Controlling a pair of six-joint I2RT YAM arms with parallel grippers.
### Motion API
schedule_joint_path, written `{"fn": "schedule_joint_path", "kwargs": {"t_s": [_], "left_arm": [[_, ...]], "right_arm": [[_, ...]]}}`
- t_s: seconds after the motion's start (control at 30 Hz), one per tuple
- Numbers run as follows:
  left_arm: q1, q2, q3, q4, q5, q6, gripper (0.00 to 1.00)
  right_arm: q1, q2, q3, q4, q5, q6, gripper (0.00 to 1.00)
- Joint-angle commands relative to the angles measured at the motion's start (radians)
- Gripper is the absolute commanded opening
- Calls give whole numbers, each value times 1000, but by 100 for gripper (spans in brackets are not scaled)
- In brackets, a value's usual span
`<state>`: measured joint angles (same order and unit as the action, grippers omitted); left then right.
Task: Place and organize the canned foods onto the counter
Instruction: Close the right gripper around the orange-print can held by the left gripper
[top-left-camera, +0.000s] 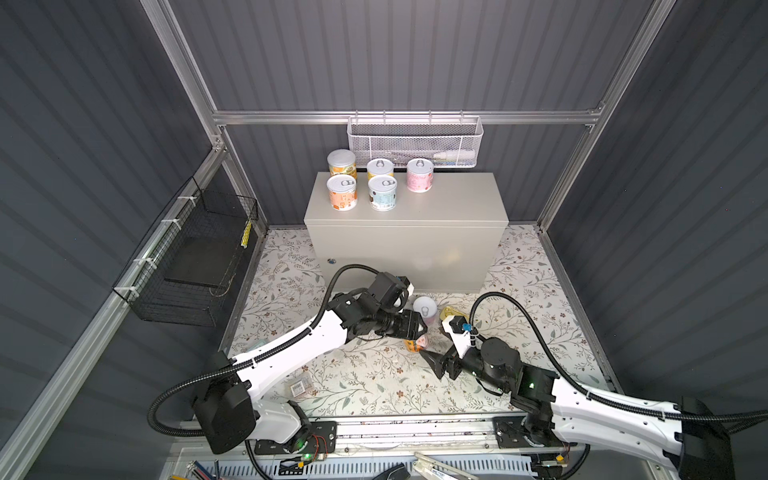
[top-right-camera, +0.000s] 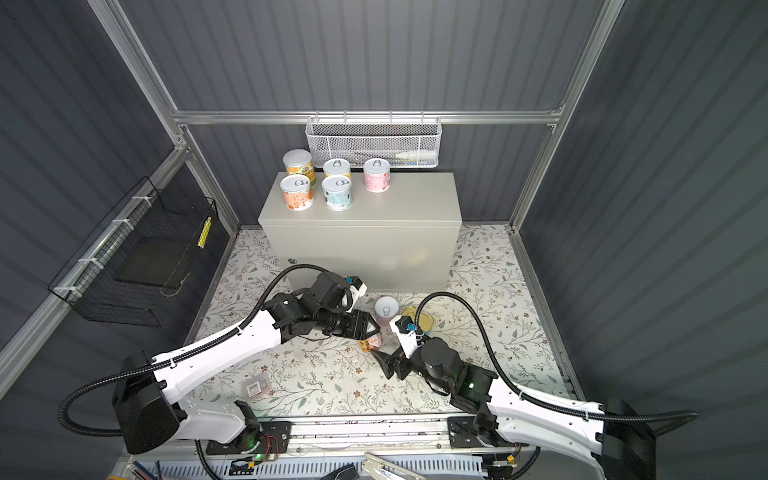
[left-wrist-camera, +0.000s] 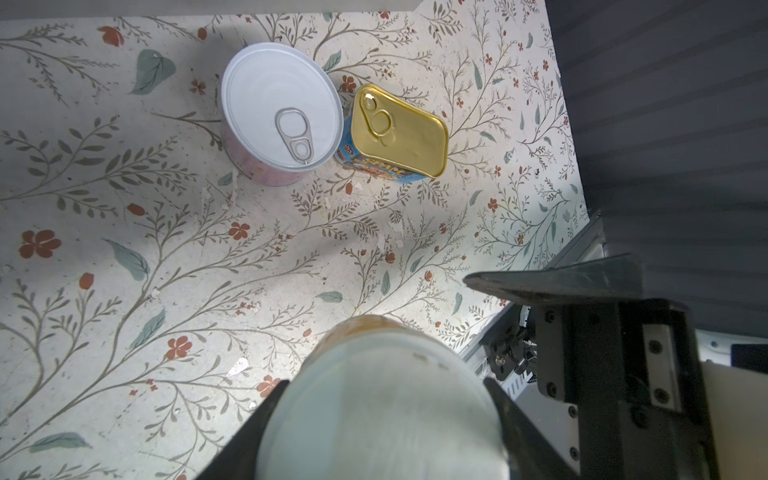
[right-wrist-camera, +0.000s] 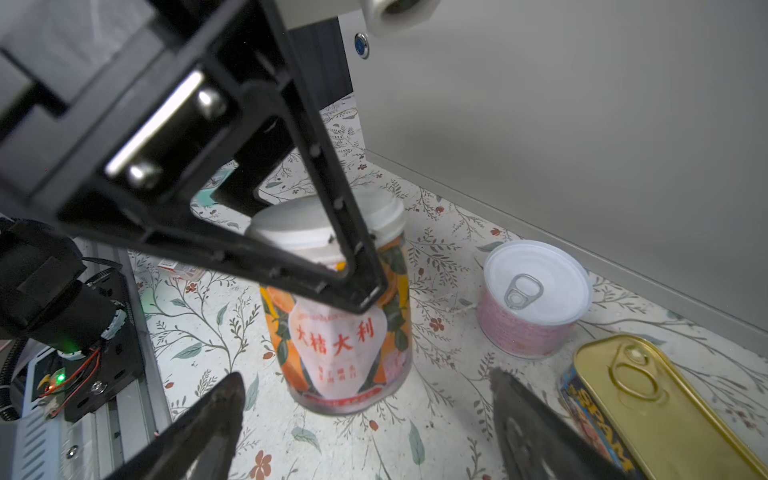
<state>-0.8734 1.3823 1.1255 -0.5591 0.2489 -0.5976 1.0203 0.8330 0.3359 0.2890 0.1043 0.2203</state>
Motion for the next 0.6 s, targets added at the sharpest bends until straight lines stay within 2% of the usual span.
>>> {"fn": "schedule_joint_path", "kwargs": {"t_s": [0.0, 0.57], "left_arm": [[1, -28, 13, 7, 36, 32, 46], [1, -35, 7, 75, 31, -79, 46]], "right_arm": [[-23, 25, 28, 38, -100, -15, 93], [-28, 179, 65, 171, -81, -47, 96]]}}
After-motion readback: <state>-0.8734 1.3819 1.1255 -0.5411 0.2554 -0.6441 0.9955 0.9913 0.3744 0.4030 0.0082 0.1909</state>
